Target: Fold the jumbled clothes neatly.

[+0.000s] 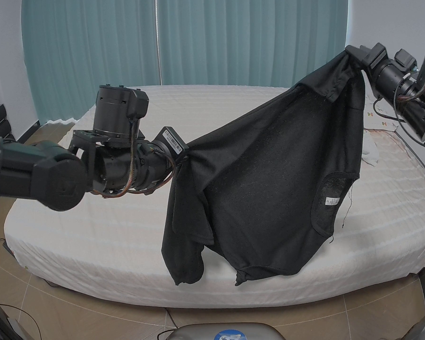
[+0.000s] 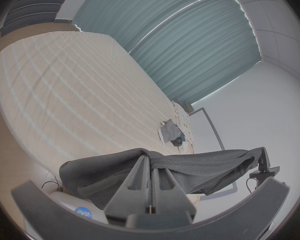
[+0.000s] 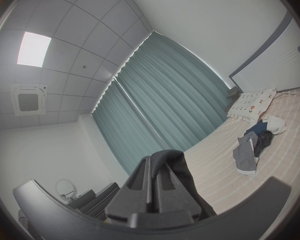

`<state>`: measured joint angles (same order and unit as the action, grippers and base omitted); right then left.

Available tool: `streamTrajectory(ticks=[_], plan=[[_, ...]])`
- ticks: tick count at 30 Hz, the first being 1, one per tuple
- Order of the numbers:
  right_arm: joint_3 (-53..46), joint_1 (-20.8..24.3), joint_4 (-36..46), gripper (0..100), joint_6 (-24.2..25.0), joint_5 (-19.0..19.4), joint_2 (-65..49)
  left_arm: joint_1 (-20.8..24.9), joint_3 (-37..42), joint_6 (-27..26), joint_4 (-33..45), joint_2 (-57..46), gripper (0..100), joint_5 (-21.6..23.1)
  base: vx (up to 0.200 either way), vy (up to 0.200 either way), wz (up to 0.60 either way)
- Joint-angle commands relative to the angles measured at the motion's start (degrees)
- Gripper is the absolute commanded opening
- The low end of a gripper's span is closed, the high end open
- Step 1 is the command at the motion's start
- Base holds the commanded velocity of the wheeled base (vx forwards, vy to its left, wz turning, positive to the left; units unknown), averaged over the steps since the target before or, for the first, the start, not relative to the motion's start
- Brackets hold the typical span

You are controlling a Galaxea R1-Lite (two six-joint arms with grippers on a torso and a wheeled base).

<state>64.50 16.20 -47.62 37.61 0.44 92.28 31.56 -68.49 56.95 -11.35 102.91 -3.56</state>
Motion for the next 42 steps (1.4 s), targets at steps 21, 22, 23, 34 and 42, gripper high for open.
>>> streamTrajectory(ticks=[21,22,23,34,42], plan=[[3.9,0.3,-12.2,0,-0.6,-9.6,32.1,-5.8,-19.1,0.2,-0.3,29.1,0,-0.6,0.105,0.000,0.00],[3.9,0.3,-12.4,0,-0.6,-9.7,32.7,-5.9,-19.4,0.3,-0.3,29.6,0,-0.6,0.000,0.000,0.00],[3.9,0.4,-12.8,0,-0.6,-9.6,34.1,-6.1,-20.7,1.5,-0.3,30.8,0,-0.6,0.000,0.000,0.00],[8.6,1.2,-13.0,100,-1.1,-11.7,47.5,-9.1,-29.8,6.0,0.3,39.6,100,-2.3,0.000,0.000,0.00],[8.1,-1.4,-10.5,100,-2.1,-13.9,49.0,-12.4,-33.1,2.3,0.5,43.2,100,-9.6,0.000,0.000,0.00]])
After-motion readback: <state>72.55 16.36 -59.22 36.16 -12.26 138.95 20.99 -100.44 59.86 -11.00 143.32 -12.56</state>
